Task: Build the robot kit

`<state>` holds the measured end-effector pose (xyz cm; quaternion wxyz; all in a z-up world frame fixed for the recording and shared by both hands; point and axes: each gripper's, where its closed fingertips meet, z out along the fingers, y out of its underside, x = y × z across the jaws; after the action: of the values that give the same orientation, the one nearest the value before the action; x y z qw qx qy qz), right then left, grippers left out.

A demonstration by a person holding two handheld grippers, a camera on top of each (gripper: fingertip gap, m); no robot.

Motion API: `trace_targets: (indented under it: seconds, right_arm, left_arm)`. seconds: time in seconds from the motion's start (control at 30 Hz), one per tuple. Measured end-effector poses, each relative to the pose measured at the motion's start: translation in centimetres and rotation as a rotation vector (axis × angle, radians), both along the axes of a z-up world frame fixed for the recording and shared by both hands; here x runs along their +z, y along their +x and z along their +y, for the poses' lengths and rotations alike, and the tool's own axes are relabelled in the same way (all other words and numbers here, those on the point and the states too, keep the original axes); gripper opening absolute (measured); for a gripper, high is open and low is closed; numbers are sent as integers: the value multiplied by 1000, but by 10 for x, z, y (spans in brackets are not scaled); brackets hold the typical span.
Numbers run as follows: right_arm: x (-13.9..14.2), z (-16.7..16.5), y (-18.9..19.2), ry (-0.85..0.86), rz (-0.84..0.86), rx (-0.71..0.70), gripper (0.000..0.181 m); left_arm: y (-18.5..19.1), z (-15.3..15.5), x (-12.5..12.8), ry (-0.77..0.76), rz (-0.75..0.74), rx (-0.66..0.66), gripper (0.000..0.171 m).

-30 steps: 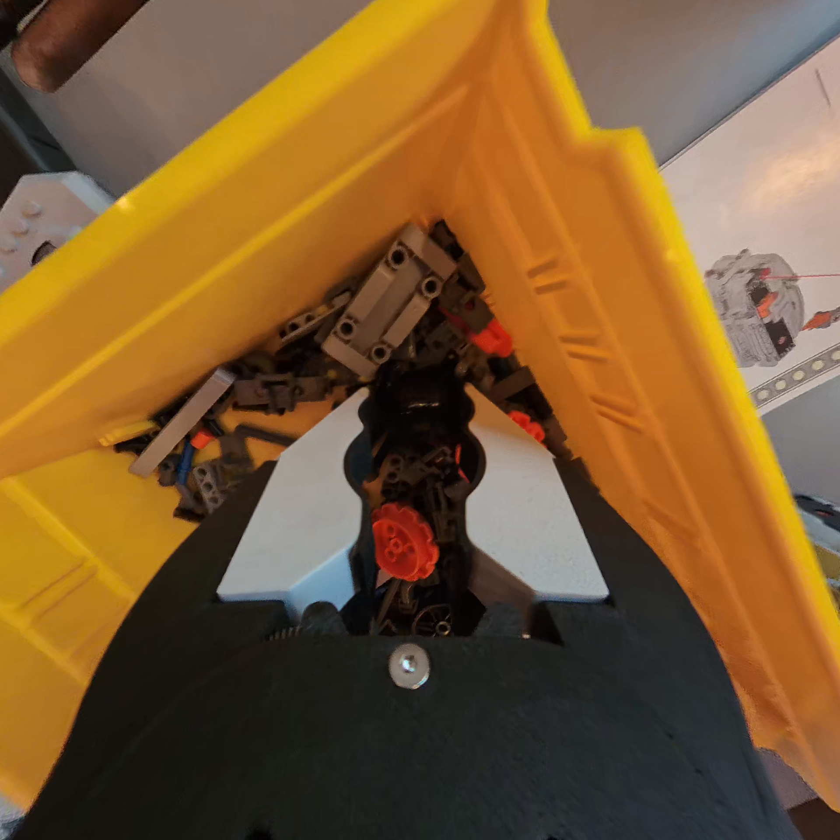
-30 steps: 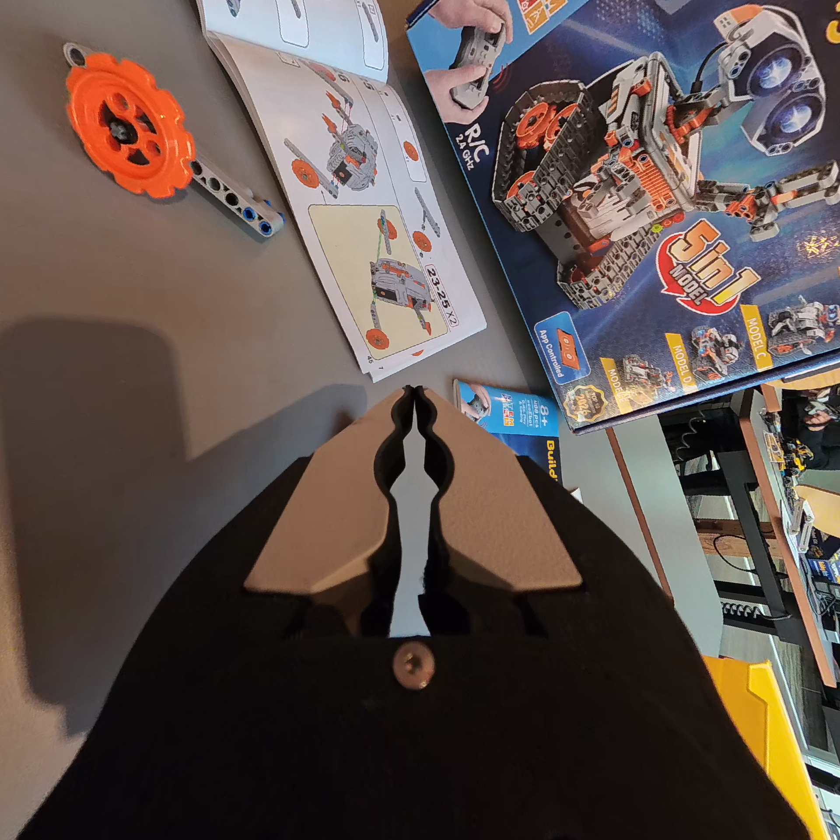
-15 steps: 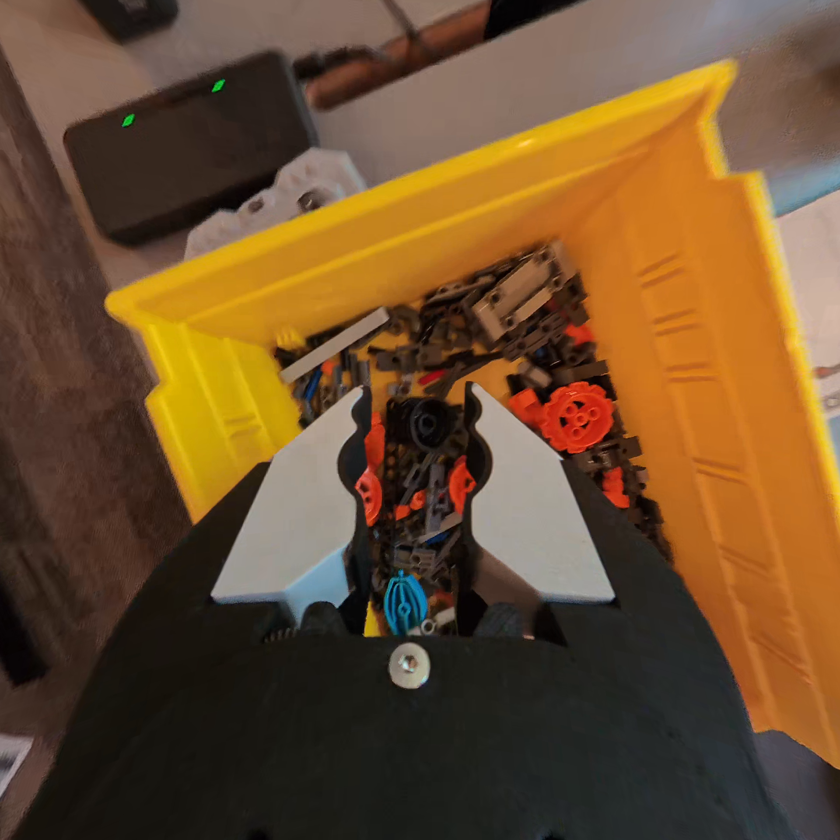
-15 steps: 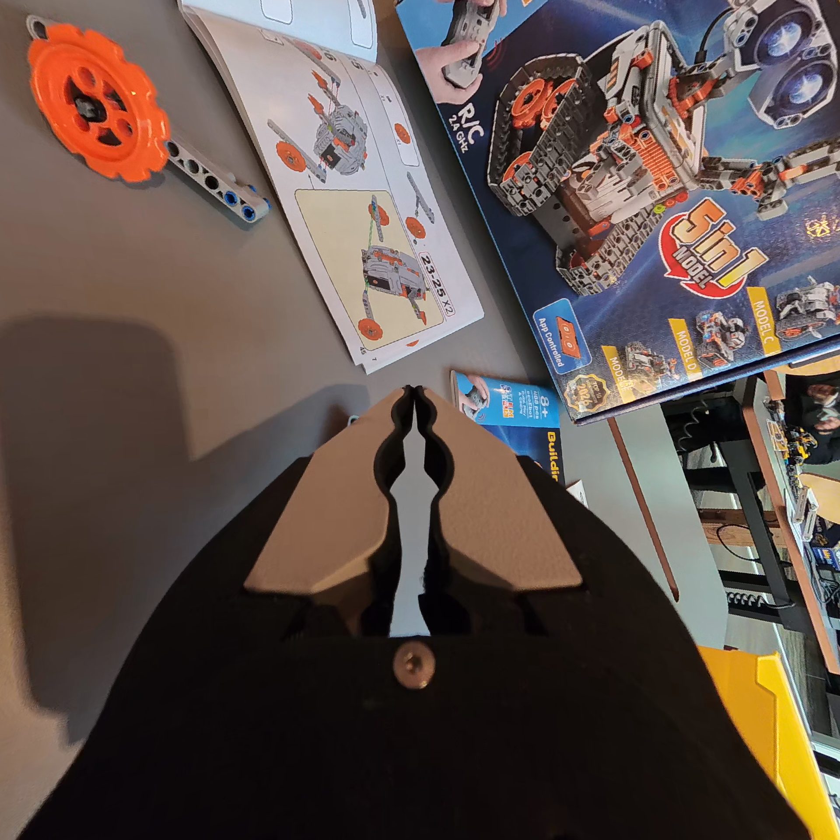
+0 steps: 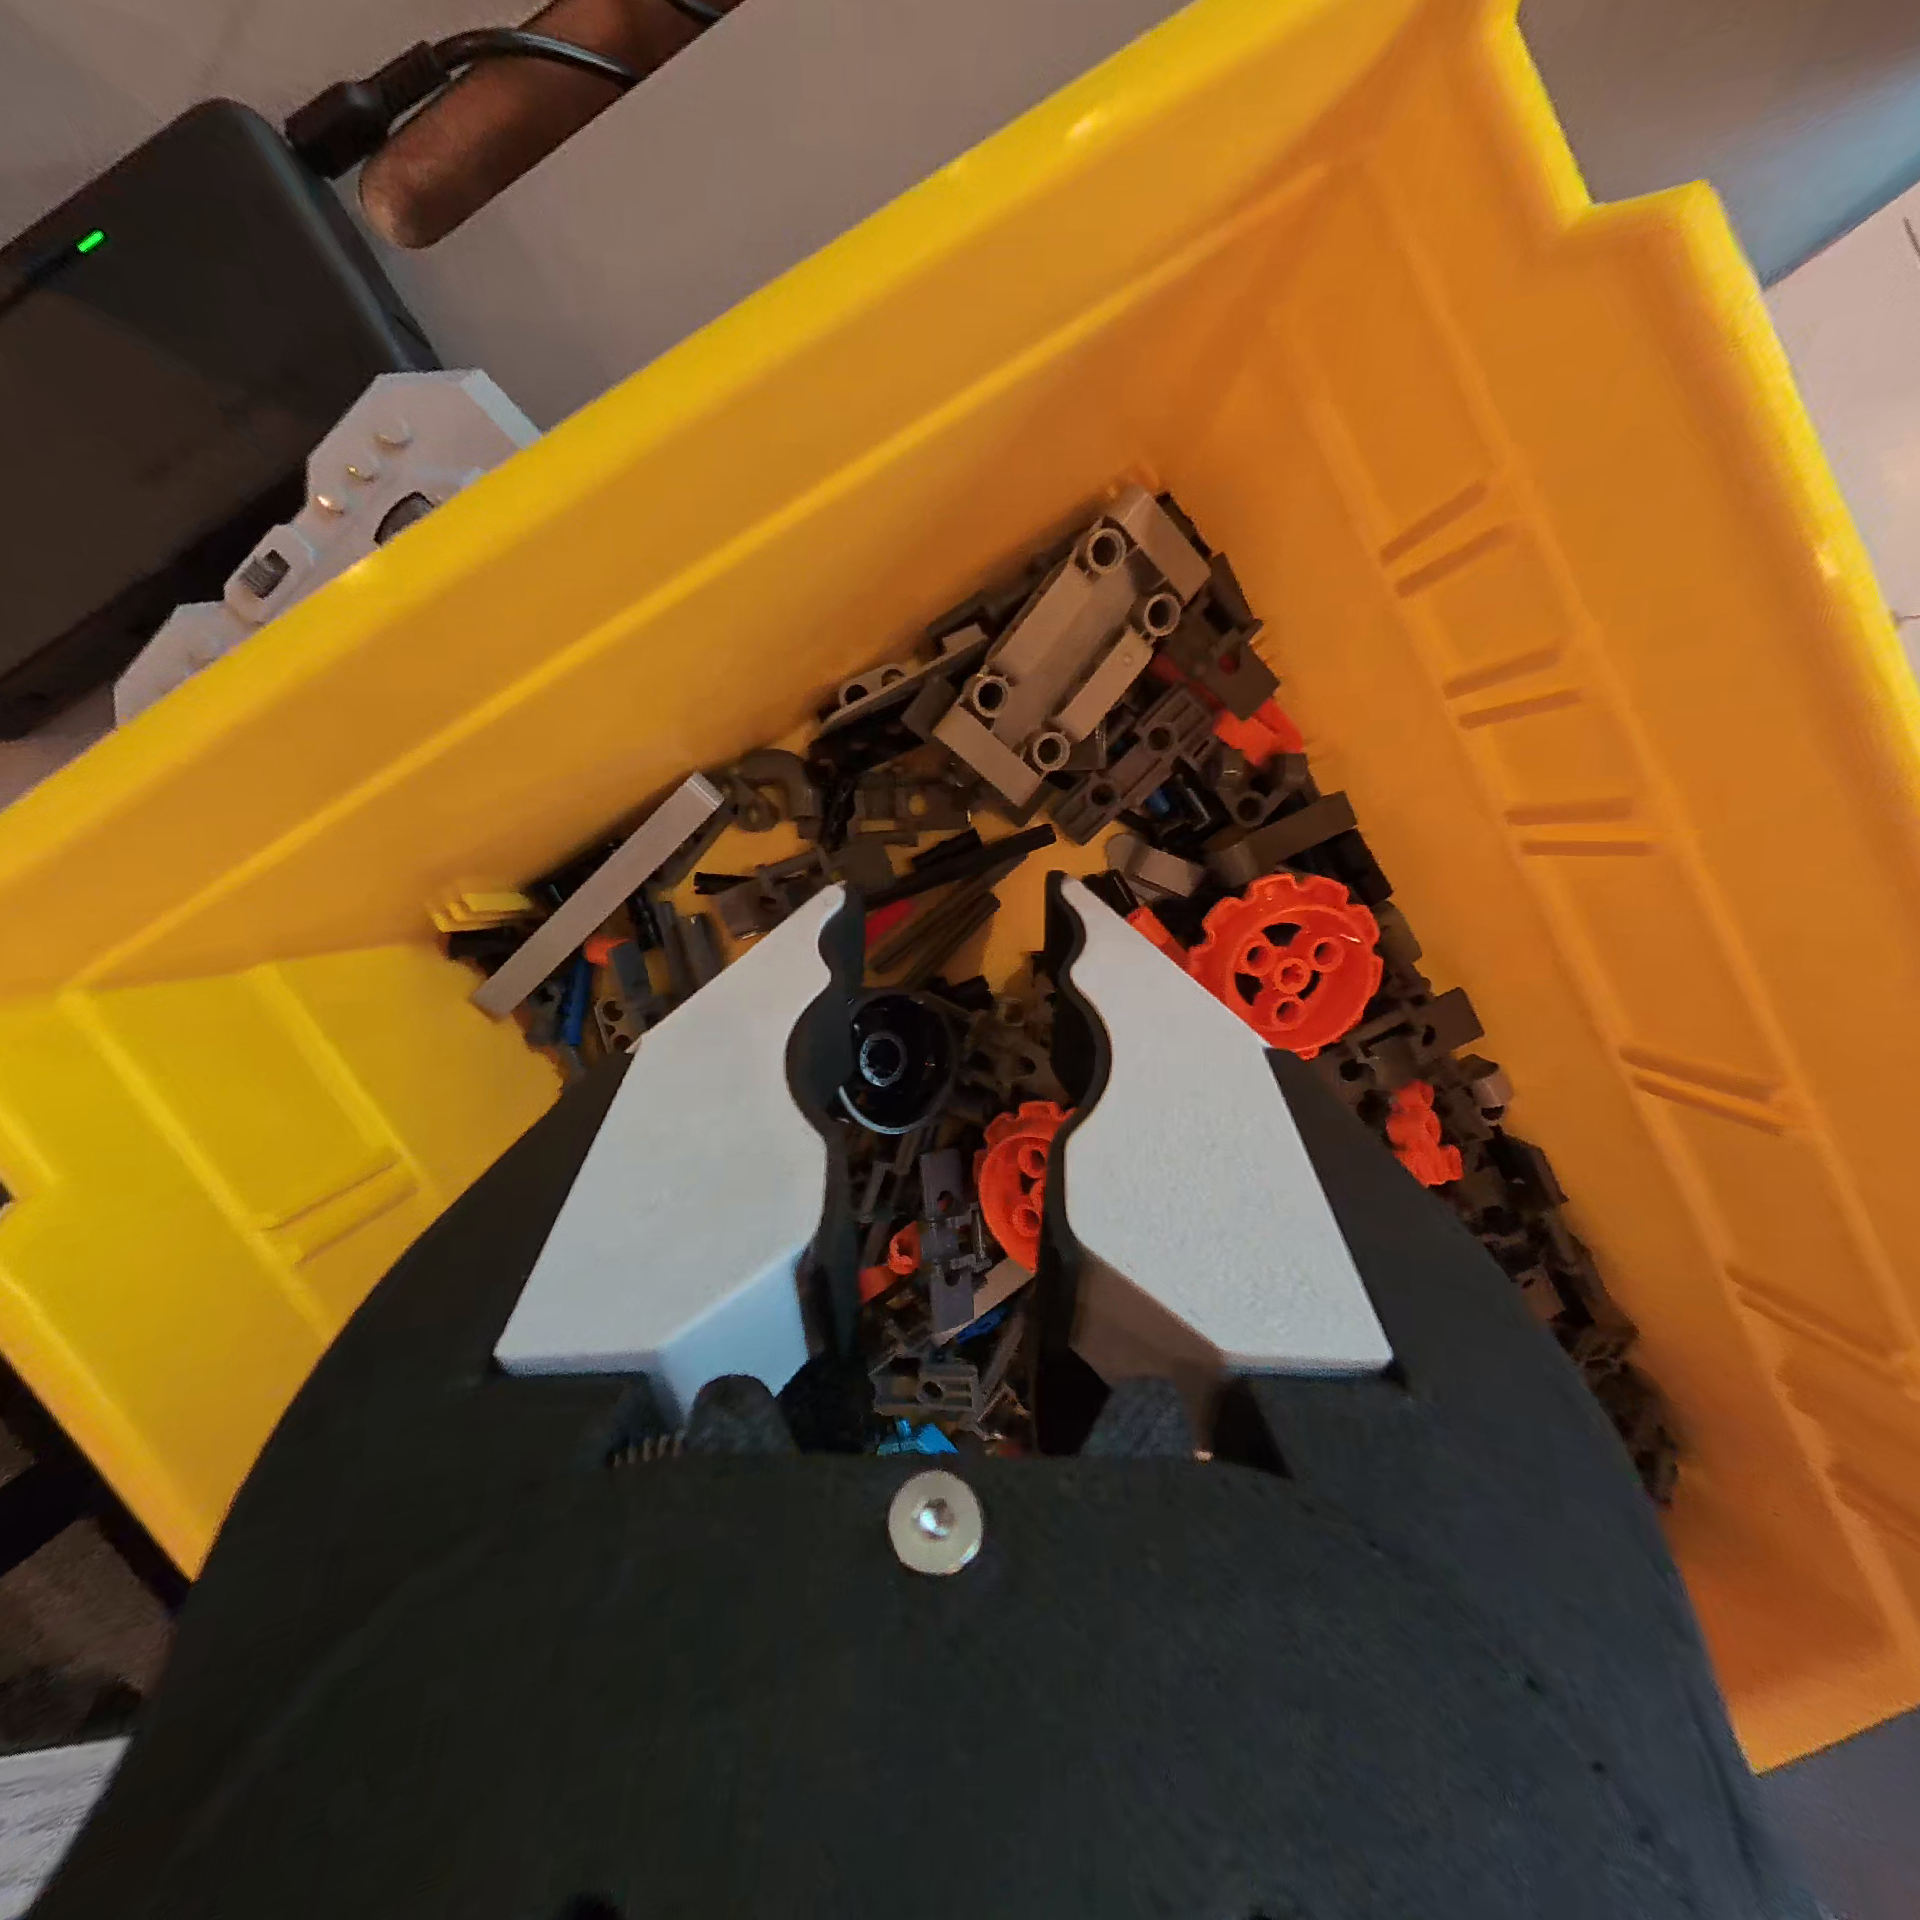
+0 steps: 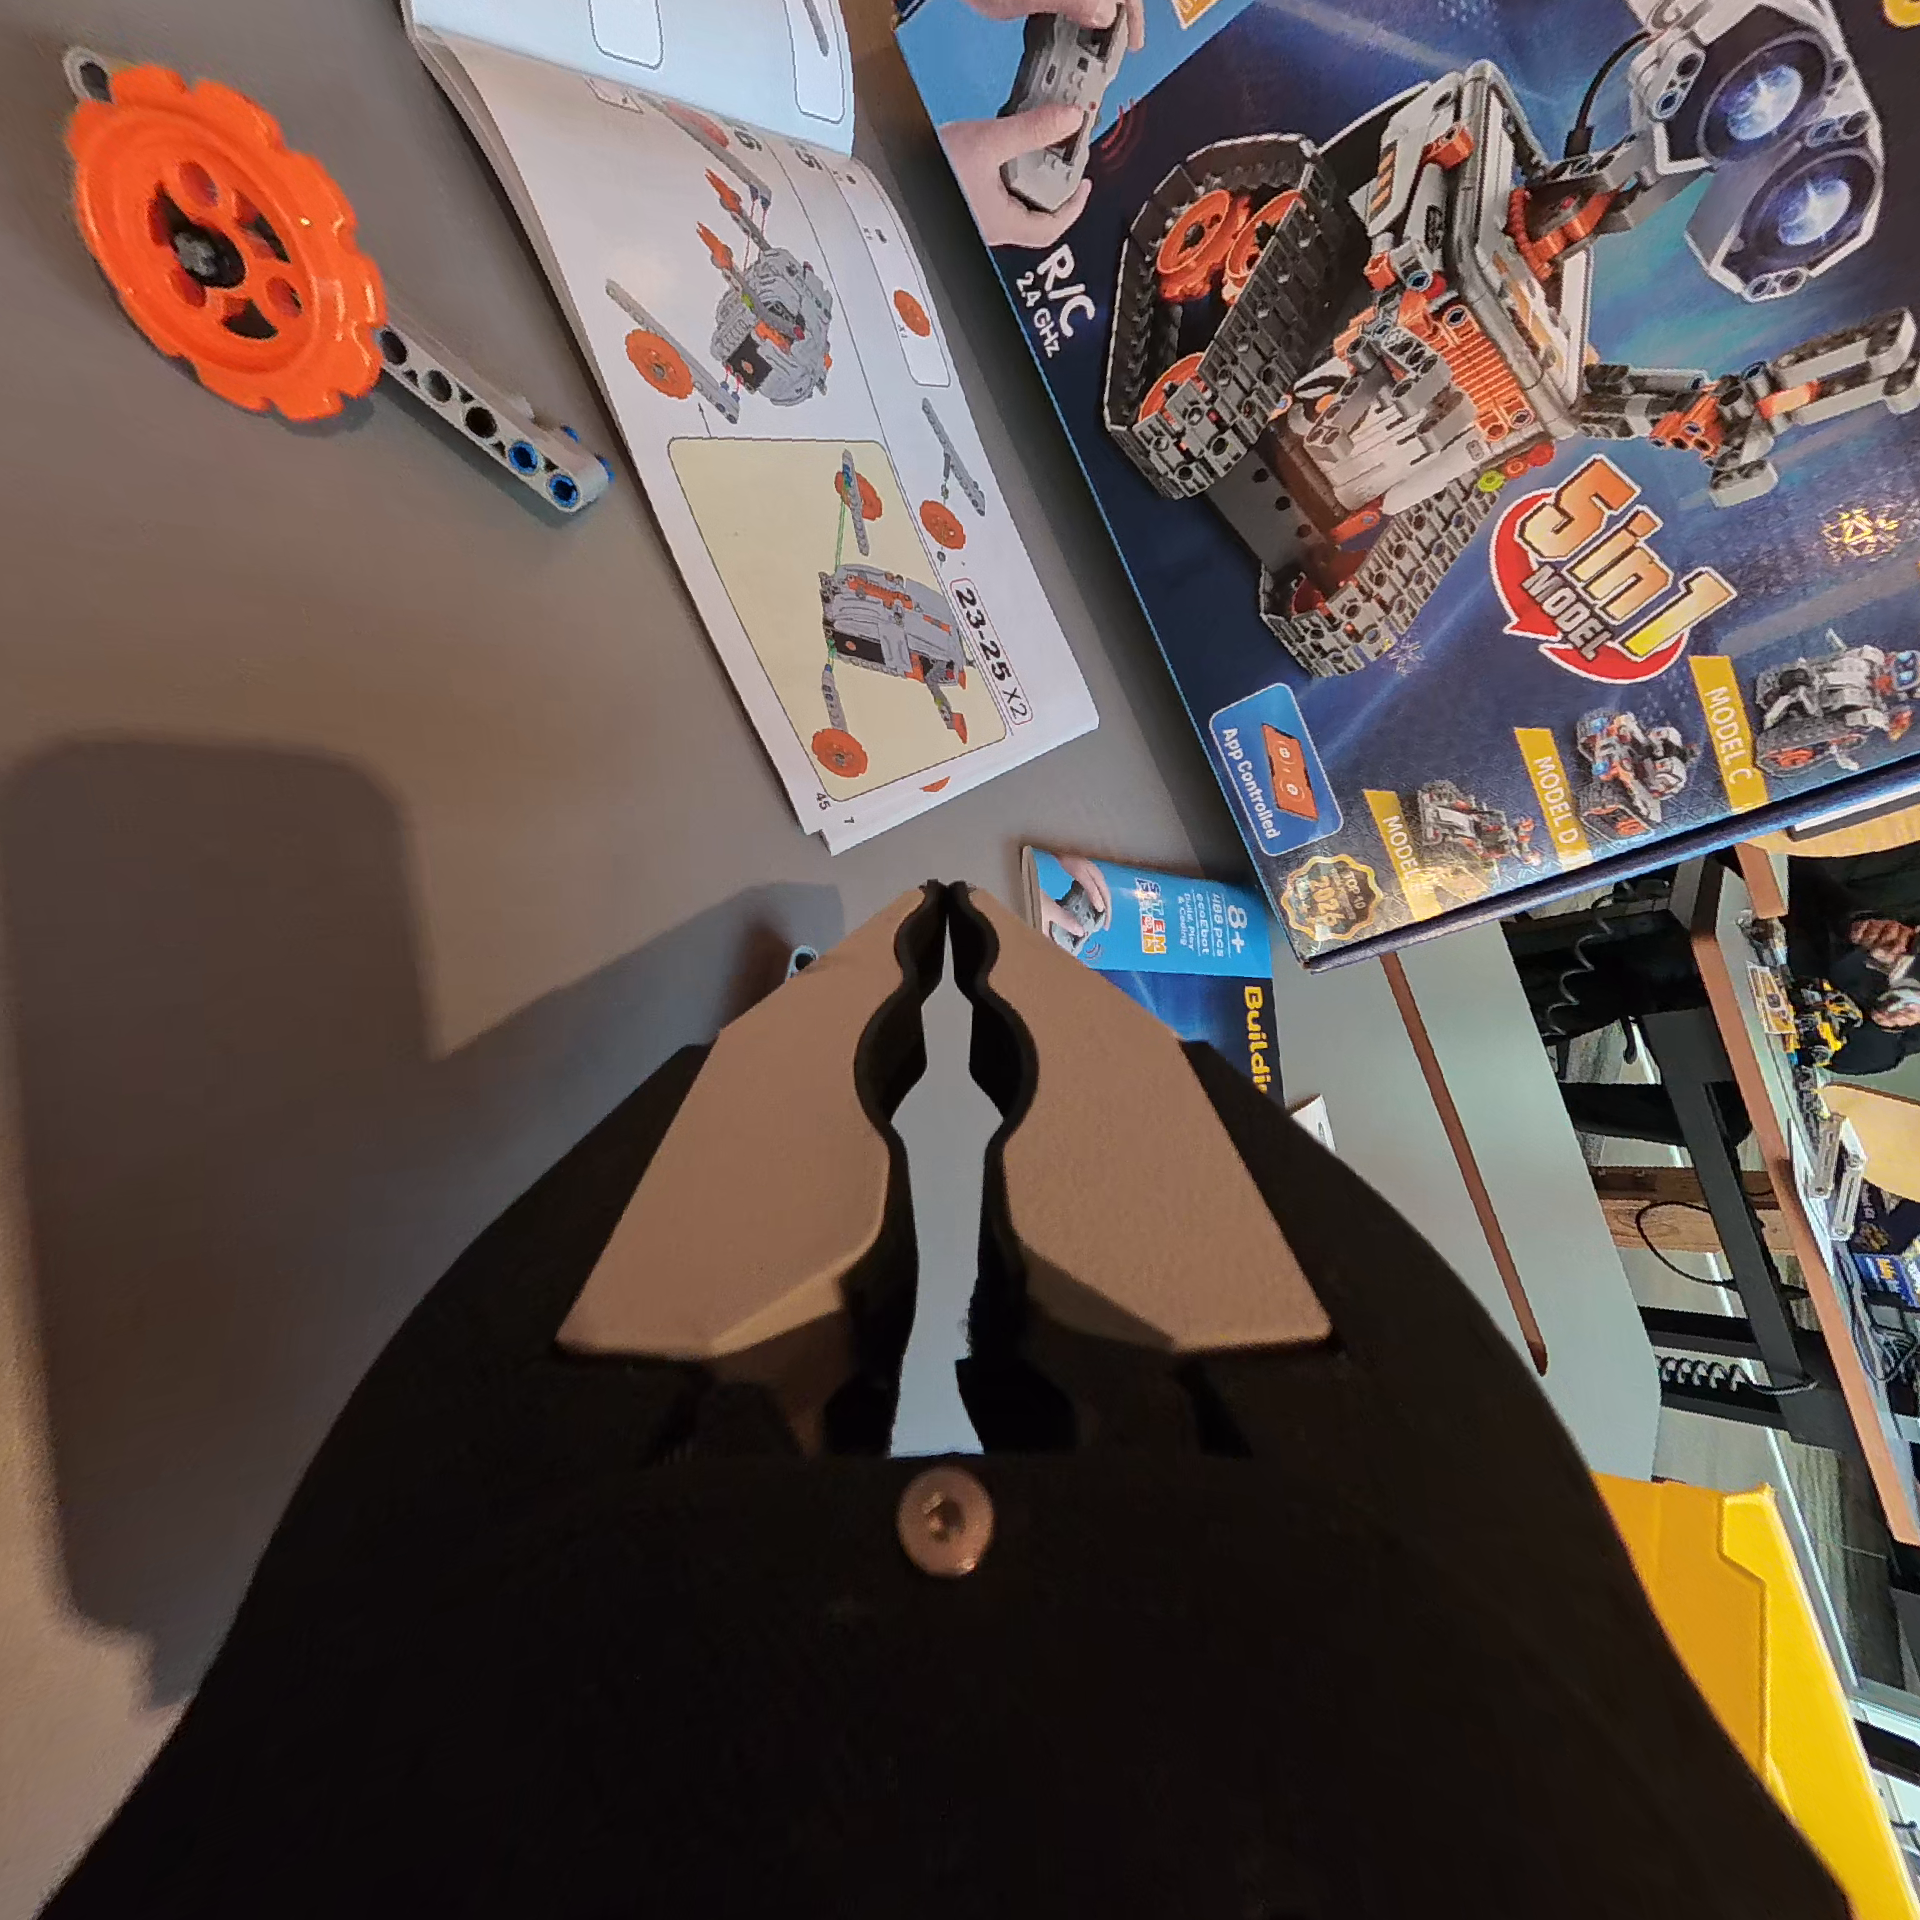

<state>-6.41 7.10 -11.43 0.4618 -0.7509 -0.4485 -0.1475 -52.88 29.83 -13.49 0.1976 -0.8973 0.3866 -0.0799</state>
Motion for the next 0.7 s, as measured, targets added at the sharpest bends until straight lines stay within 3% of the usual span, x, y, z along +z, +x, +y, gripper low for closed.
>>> trace_targets:
  seconds: [0.17,0.33,0.43,0.57,0.7]
  right_arm:
    - [0,0,-1,-2,-3,2,0]
    - [1,0,-1,2,0,3,0]
    - [-1,0,0,-4,-2,-1,0]
    - [-4,1,2,-11,-8,-8,0]
    - [-4,2,3,-12,-3,-13,0]
  left_arm:
    - [-8,12,9,42,-60,74,29]
    - [-33,20,8,78,25,145,28]
    - [-22,16,9,53,-39,118,31]
    - [13,8,19,14,-191,41,49]
    - [18,11,15,29,-162,46,54]
